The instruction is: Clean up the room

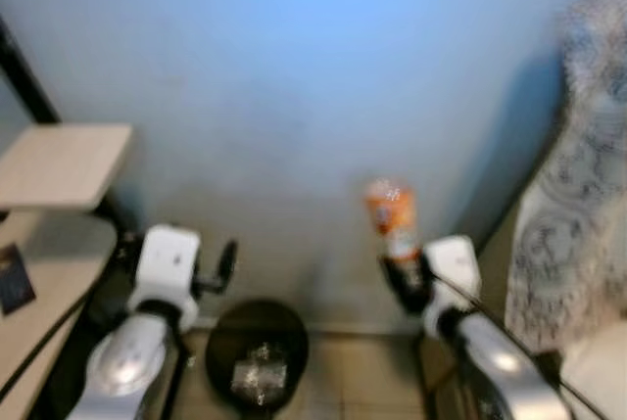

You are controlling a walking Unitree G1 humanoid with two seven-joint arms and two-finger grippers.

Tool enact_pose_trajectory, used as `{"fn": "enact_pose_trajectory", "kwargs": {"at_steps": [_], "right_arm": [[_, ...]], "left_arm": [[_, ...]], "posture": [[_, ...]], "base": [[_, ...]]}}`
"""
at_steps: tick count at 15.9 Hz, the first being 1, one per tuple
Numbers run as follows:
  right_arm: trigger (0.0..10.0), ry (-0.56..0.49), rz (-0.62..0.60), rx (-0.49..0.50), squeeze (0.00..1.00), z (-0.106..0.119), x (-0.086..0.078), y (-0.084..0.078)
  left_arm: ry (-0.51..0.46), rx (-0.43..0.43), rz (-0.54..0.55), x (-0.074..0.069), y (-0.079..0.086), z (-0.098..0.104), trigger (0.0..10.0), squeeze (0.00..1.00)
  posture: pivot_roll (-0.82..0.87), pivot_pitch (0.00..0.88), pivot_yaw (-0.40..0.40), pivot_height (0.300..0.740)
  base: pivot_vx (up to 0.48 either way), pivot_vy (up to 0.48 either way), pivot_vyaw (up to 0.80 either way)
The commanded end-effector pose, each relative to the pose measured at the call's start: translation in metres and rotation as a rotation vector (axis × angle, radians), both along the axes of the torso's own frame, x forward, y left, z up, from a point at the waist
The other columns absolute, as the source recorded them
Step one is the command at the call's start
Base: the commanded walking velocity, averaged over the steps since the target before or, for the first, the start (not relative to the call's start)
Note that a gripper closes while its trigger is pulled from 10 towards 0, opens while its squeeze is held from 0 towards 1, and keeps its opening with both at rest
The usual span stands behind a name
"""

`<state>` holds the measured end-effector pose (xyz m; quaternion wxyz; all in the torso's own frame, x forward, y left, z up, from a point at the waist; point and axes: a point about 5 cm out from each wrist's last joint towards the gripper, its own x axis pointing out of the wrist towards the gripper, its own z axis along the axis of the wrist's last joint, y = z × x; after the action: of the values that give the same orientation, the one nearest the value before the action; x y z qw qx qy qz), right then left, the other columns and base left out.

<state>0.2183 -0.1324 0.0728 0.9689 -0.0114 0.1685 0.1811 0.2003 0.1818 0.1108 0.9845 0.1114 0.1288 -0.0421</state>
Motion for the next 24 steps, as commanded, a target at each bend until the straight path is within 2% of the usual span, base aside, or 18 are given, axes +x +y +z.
{"fn": "enact_pose_trajectory", "kwargs": {"at_steps": [1, 5, 10, 11, 12, 17, 22, 24], "right_arm": [[10.0, -0.001, -0.027, -0.035, 0.00, 0.001, 0.001, -0.009], [10.0, 0.011, -0.018, -0.040, 0.00, -0.002, 0.001, -0.008], [10.0, 0.023, -0.003, -0.052, 0.00, -0.004, 0.002, -0.009], [10.0, 0.020, 0.010, -0.082, 0.00, -0.006, 0.003, -0.008], [10.0, 0.025, -0.001, -0.110, 0.00, -0.009, 0.005, -0.009], [10.0, 0.031, 0.004, -0.121, 0.00, -0.010, 0.012, -0.008], [10.0, 0.045, 0.007, -0.159, 0.00, -0.012, 0.012, -0.008], [10.0, 0.082, -0.024, -0.147, 0.00, -0.016, 0.011, -0.012]], "left_arm": [[0.018, -0.008, -0.008, -0.001, -0.003, -0.001, 10.0, 0.00], [-0.006, 0.006, -0.035, 0.000, -0.005, -0.001, 10.0, 0.00], [0.010, -0.011, -0.049, -0.002, -0.006, -0.002, 10.0, 0.00], [0.013, -0.022, -0.065, -0.002, -0.007, -0.003, 10.0, 0.00], [0.022, -0.023, -0.080, -0.002, -0.008, -0.004, 10.0, 0.00], [0.053, -0.032, -0.105, -0.002, -0.010, -0.009, 10.0, 0.00], [0.067, -0.047, -0.130, -0.004, -0.012, -0.011, 10.0, 0.00], [0.068, -0.051, -0.135, -0.004, -0.013, -0.011, 10.0, 0.00]], "posture": [[0.06, 0.000, -0.004, 0.740], [0.06, 0.000, -0.011, 0.740], [0.07, 0.000, -0.019, 0.740], [0.07, 0.000, -0.021, 0.740], [0.07, 0.000, -0.023, 0.740], [0.07, 0.000, -0.027, 0.740], [0.07, 0.000, -0.033, 0.740], [0.07, 0.000, -0.033, 0.740]], "base": [[0.000, 0.000, 0.80], [0.000, 0.000, 0.80], [0.000, 0.000, 0.80], [0.000, 0.000, 0.80], [0.000, 0.000, 0.00], [0.000, 0.000, 0.00], [0.266, 0.000, 0.00], [0.300, 0.000, 0.00]]}}
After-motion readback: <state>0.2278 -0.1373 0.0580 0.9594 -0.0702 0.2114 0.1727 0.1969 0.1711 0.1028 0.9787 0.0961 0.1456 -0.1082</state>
